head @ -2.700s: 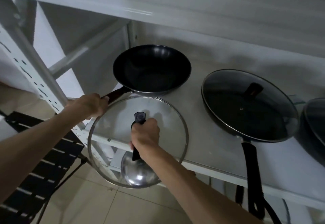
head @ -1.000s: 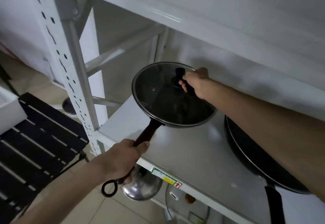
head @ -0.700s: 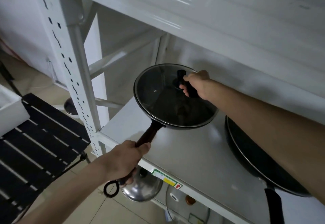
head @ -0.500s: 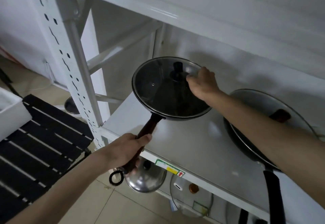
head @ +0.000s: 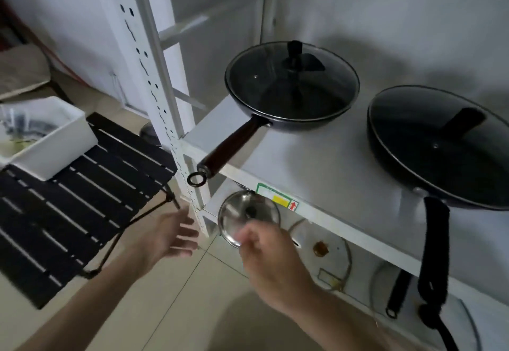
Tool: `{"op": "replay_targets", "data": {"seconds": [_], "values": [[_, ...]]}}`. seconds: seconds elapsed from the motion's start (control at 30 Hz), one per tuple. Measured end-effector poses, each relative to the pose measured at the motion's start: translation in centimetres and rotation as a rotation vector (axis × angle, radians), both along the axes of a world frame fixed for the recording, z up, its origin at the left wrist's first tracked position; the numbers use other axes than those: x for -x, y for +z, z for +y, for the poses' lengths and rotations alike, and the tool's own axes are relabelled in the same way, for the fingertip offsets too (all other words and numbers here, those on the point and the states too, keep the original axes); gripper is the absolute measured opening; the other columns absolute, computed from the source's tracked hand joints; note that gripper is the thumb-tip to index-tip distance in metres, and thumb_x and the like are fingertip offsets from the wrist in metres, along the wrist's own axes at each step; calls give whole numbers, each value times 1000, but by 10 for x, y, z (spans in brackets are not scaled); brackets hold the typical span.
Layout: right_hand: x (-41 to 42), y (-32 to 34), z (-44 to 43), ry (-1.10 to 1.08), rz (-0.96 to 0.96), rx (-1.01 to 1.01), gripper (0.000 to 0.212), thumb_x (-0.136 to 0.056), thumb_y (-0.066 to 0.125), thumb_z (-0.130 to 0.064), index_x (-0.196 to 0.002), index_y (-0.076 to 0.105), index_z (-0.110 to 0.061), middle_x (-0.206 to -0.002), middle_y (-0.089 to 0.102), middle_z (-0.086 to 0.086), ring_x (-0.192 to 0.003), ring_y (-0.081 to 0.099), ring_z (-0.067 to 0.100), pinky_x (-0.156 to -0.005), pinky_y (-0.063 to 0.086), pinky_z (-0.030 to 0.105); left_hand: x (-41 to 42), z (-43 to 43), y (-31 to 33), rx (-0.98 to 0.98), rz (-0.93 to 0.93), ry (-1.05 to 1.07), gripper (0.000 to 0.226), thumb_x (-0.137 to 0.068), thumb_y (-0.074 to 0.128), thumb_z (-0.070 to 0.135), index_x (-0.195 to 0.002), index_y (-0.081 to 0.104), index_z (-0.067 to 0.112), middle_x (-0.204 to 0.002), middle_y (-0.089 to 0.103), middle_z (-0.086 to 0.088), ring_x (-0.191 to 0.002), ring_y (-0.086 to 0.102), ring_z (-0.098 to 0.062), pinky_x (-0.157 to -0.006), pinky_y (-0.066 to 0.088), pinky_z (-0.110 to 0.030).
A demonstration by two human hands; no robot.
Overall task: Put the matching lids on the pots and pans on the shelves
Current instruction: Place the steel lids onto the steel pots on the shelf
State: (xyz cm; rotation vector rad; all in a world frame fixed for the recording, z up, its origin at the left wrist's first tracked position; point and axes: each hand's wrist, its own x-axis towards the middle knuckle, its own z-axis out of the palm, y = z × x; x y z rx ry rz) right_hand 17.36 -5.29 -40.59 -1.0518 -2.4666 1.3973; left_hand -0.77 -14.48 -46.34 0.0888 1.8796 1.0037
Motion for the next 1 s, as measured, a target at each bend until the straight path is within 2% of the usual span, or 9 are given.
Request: {"op": "replay_targets", "data": {"seconds": [0.1,0.17,0.23,0.33,0.5,0.6,0.73,0.83,1.0], "values": [[0,-75,4,50,-145,8,22,-86,44,-11,-78,63,-6,-67,60,6,-64,56,21,-59,47,38,-9,-11,-51,47,20,21,36,-99,46,33,-111,60,2,-103,70,-17,-83,69,-35,-66,56,-37],[6,-119,14,81,-231,-46,22,-86,44,-9,-74,61,-2,-74,64,15,-68,59,27,-63,49,44,-7,-8,-83,51,10,16,30,-98,50,25,-112,57,1,-104,69,-18,-76,66,-32,-62,56,-36],[17,-155,32,84,-296,-69,21,-89,44,-8,-73,58,-9,-86,66,15,-73,58,25,-64,46,40,5,6,-118,17,59,-16,24,-97,51,19,-110,56,-1,-101,68,-18,-67,64,-28,-55,54,-32],[44,-209,62,66,-352,-179,20,-90,45,-8,-102,61,-4,-111,65,16,-100,61,29,-69,35,28,31,40,-169,-39,135,-39,18,-97,50,15,-106,56,1,-99,66,-19,-65,62,-26,-52,52,-32],[87,-304,112,56,-359,-396,50,-89,55,-21,-133,41,-3,-133,49,19,-122,51,34,-97,44,39,78,110,-252,-178,254,-40,28,-95,49,11,-117,54,-6,-99,65,-22,-71,63,-34,-62,54,-38],[100,-350,137,-29,-322,-462,59,-90,56,-33,-135,34,-2,-131,45,22,-116,54,40,-92,46,42,96,140,-289,-253,300,-32,30,-94,47,8,-119,53,-8,-93,65,-21,-66,64,-34,-56,56,-36],[110,-398,152,32,-304,-535,60,-89,55,-47,-130,43,-5,-126,56,18,-116,55,35,-93,47,41,119,168,-325,-323,368,0,27,-95,45,5,-116,51,-10,-83,63,-20,-59,63,-31,-41,55,-28],[116,-410,153,26,-283,-608,52,-92,51,-48,-127,47,-10,-123,59,13,-114,57,31,-91,47,41,138,185,-342,-358,427,61,23,-95,46,7,-110,51,-9,-80,64,-20,-55,64,-30,-42,57,-30],[118,-416,154,10,-170,-698,40,-94,49,-42,-116,51,-10,-112,62,11,-104,60,28,-78,44,33,160,235,-349,-372,466,159,15,-96,51,11,-100,53,-4,-91,61,-25,-56,56,-27,-28,47,-22]]}}
